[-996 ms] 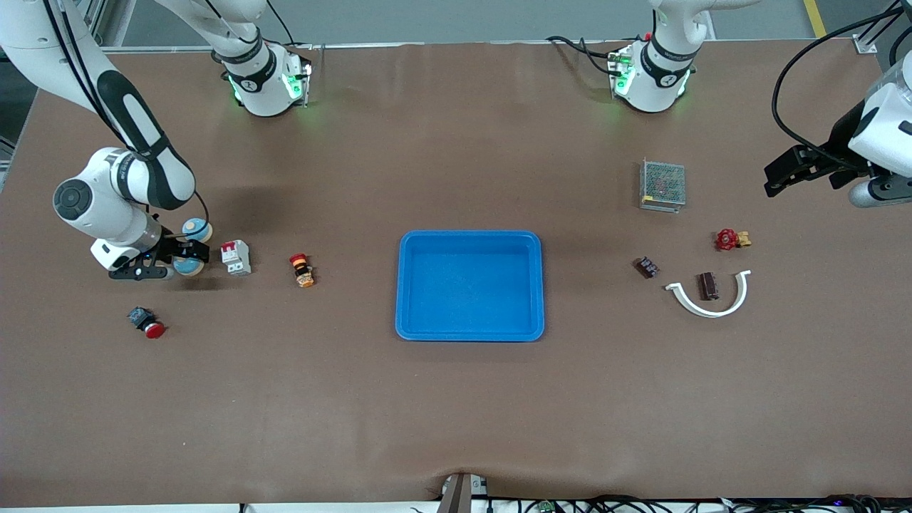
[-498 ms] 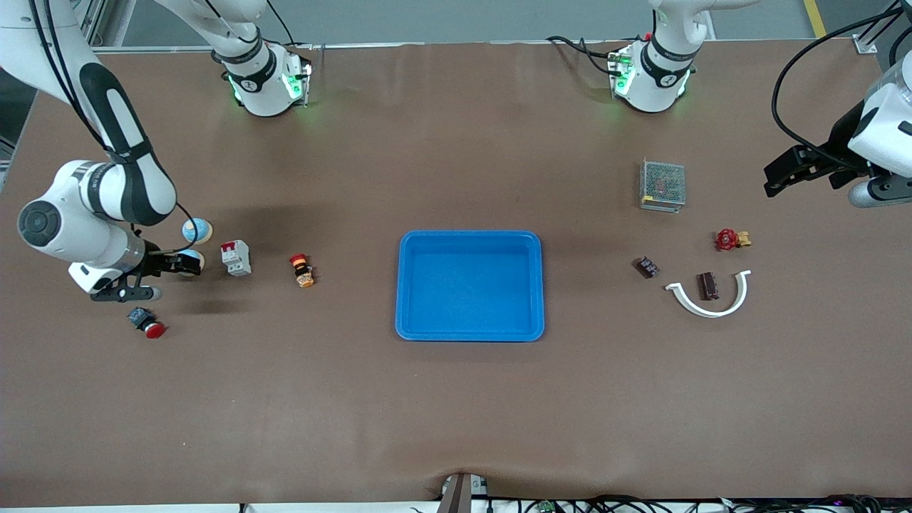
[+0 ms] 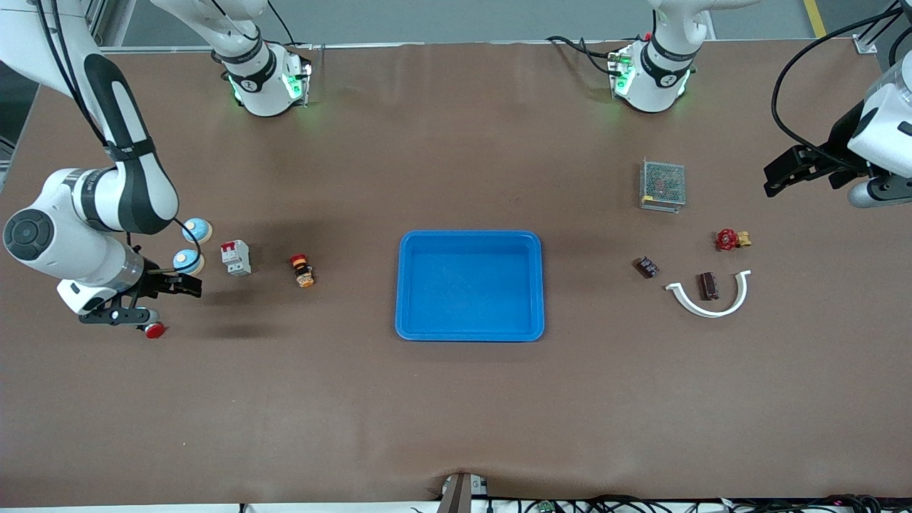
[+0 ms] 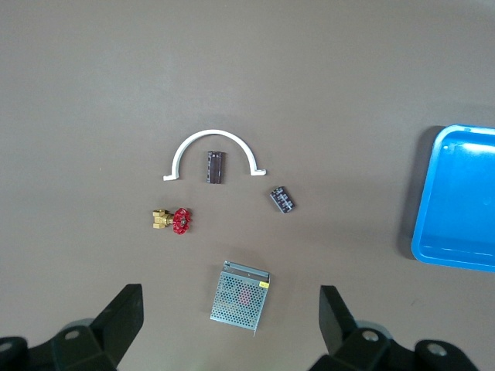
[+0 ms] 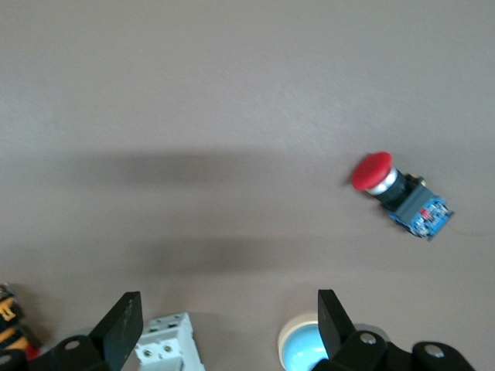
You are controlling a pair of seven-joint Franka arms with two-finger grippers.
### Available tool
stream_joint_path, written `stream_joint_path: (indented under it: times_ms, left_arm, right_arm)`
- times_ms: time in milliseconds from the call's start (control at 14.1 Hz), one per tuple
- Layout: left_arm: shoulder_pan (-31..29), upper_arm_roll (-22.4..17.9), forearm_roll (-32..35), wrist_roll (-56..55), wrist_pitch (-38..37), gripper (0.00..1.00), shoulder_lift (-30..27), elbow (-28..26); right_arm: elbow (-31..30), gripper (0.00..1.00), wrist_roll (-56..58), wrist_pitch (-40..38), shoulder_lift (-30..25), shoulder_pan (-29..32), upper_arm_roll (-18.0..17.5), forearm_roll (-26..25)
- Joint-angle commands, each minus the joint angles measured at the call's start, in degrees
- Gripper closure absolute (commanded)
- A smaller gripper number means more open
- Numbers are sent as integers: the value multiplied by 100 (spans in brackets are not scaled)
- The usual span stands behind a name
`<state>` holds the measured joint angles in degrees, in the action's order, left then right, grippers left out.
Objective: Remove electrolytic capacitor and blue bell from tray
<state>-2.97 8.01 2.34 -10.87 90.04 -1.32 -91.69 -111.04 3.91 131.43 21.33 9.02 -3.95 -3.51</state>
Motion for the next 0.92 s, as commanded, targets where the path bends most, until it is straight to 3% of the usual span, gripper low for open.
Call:
stream_joint_path:
  times_ms: [0, 427, 569, 853]
  left_arm:
    - [-28, 8, -120, 6, -12, 0, -26, 2]
    - [-19, 8, -120, 6, -12, 0, -26, 10]
    - [-28, 8, -120, 14, -12, 0, -26, 10]
    - [-28, 8, -120, 23, -12, 0, -35, 10]
  right_arm:
    - [346, 0, -83, -82, 397, -23, 8, -36]
    - [619, 0, -75, -82, 802, -76, 17, -36]
    - [619, 0, -101, -117, 785, -155, 17, -27]
    - [855, 0, -338, -905, 400, -295, 69, -36]
